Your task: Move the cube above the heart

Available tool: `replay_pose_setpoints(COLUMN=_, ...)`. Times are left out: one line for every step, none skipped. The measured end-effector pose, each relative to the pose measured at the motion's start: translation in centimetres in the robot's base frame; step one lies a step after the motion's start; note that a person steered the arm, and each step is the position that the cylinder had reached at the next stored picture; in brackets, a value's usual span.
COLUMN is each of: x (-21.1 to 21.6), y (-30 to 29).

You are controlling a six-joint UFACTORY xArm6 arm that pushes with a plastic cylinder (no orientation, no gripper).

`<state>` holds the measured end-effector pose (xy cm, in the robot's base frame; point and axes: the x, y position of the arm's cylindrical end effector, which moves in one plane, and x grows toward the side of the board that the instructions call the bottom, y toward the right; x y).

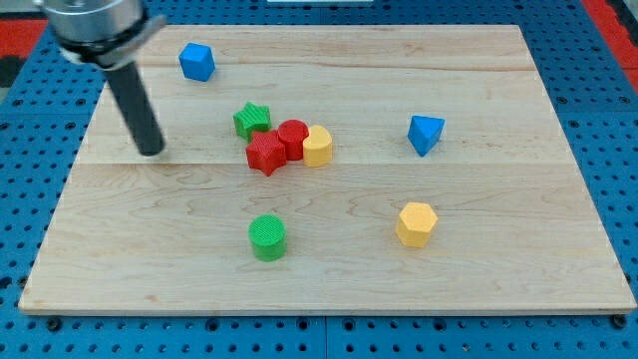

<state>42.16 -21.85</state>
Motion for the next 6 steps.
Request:
replay_pose_setpoints(x=-0.5, y=-3.4)
replay_pose_setpoints(x=-1.1, y=-5.5)
replay_pose_setpoints(x=-1.6, y=-7.7)
replay_pose_setpoints(x=-2.3, y=-8.7)
replay_pose_setpoints(x=-2.3, y=-8.7)
replay_pose_setpoints(x=-9.1, y=-7.1)
